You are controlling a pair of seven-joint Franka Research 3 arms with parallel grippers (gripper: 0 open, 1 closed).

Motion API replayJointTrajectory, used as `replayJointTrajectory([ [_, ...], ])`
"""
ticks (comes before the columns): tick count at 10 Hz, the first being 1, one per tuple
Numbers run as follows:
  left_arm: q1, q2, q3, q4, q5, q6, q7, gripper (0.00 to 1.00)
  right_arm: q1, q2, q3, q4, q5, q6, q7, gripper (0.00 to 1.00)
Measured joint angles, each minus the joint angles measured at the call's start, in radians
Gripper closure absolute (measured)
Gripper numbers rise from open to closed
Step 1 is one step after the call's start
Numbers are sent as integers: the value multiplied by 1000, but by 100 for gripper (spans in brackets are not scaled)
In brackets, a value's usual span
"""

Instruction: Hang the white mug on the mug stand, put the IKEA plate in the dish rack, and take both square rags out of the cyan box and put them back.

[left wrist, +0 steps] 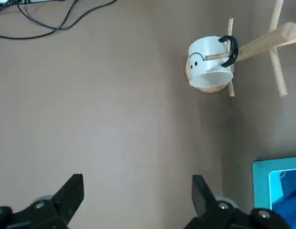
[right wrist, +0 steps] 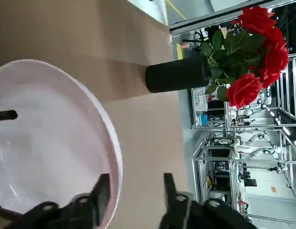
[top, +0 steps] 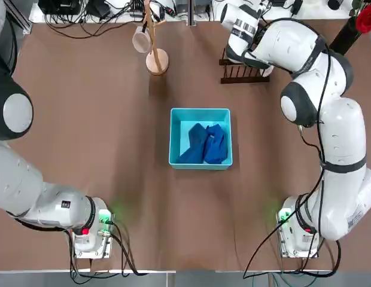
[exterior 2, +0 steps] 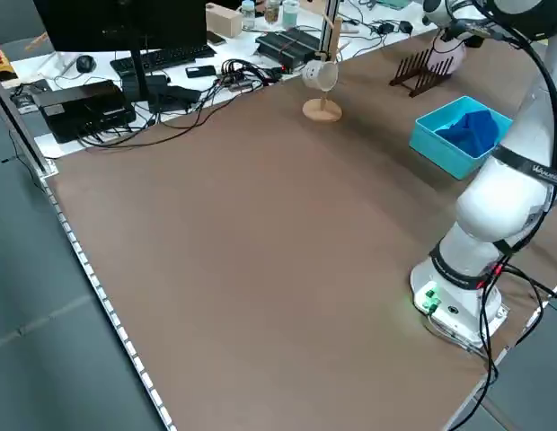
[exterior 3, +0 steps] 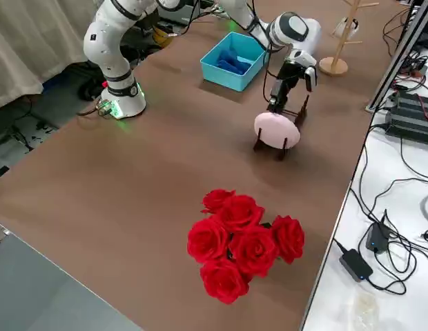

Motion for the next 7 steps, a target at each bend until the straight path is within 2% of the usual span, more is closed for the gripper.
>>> replayJointTrajectory([
  [2, 0, 0, 0, 0, 0, 6, 0, 0, 4, 0, 0, 5, 0, 0, 0, 7],
  [3, -1, 0, 0, 0, 0, 7, 0, 0, 6, 0, 1, 6, 0, 1, 0, 0],
  [7, -1, 0, -1, 0, 0, 9, 0, 0, 23, 0, 6, 17, 11, 7, 44, 0],
])
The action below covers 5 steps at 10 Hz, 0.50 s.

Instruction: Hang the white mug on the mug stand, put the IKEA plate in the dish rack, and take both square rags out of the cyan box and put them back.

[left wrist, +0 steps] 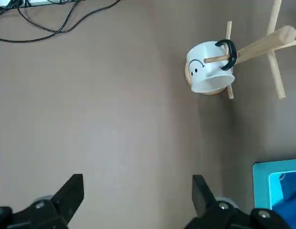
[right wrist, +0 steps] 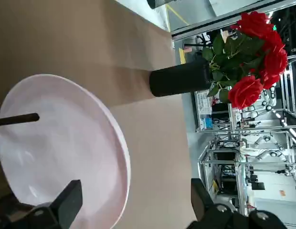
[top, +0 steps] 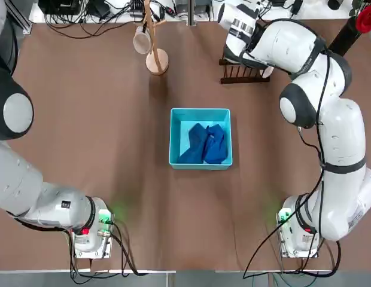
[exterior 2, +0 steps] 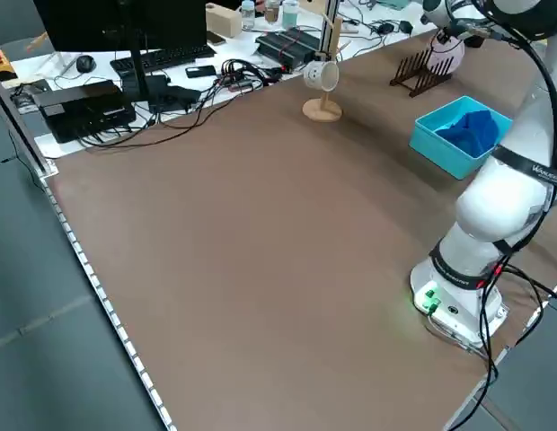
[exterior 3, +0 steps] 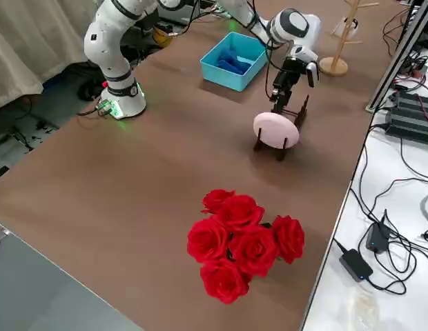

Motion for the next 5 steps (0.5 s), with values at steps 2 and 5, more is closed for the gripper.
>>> replayJointTrajectory([
  [2, -2, 0, -1, 0, 0, -2, 0, 0, 23, -1, 2, 10, 57, 2, 32, 0],
  [5, -13, 0, -36, 0, 0, -55, -3, 0, 51, -31, 2, 63, 211, -11, 32, 0],
])
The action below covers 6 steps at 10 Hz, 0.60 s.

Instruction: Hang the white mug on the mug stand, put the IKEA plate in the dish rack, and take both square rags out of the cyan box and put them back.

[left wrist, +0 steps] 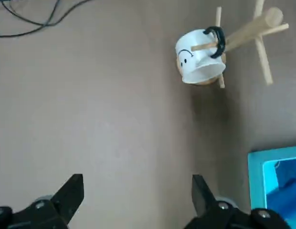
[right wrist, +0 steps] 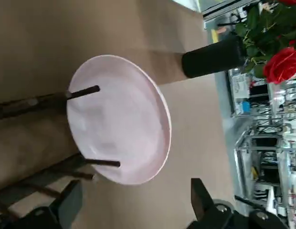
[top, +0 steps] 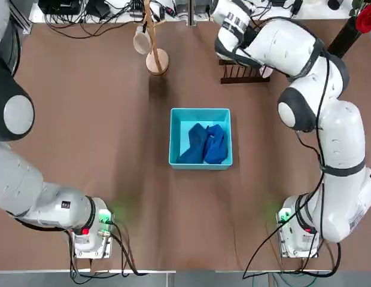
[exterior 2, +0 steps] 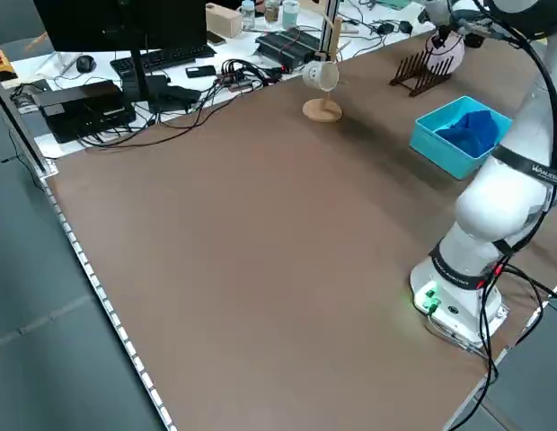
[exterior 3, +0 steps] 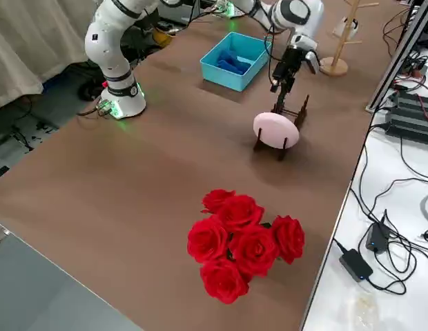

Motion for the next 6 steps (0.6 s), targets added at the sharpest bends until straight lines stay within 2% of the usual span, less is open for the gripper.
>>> replayJointTrajectory([
  [2, -1, -2, -46, 0, 0, -69, -3, 4, -4, -88, -9, 24, 126, -21, -12, 0],
  [4, -3, -24, -96, -21, 0, -84, -6, 4, -62, -237, -22, 34, 230, -64, -107, 0],
  [6, -3, -68, -161, -107, -19, -86, -7, 4, -153, -342, -22, 31, 305, -81, -223, 0],
])
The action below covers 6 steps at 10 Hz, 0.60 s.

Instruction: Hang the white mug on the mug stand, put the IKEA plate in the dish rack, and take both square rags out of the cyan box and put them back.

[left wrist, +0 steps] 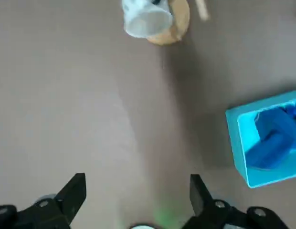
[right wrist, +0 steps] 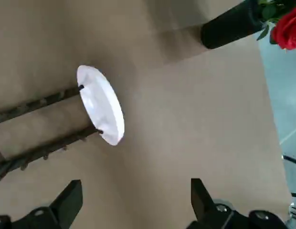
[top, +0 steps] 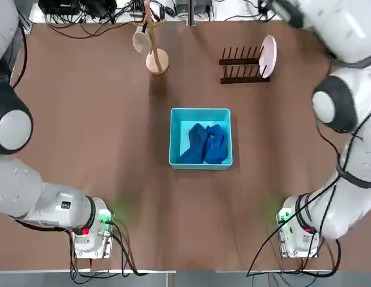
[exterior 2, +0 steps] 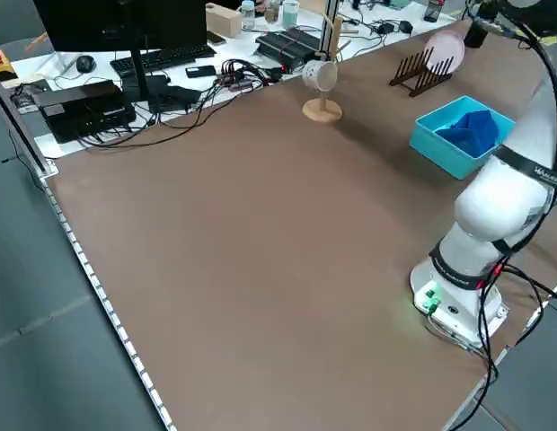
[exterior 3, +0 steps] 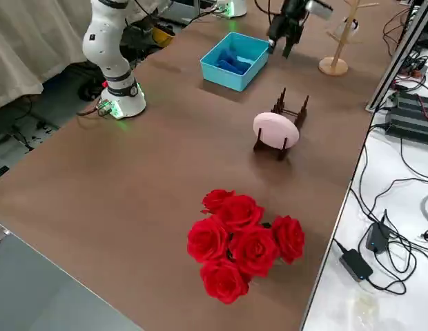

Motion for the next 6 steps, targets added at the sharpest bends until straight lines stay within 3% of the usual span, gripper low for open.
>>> replayJointTrajectory([
  [2, -6, -38, -110, -124, -3, 45, -23, 1, -102, -54, -2, -1, 94, 0, -124, 0],
  [6, -8, -86, -352, -440, -25, 311, -60, 0, -267, -142, -2, -3, 171, -33, -277, 0],
])
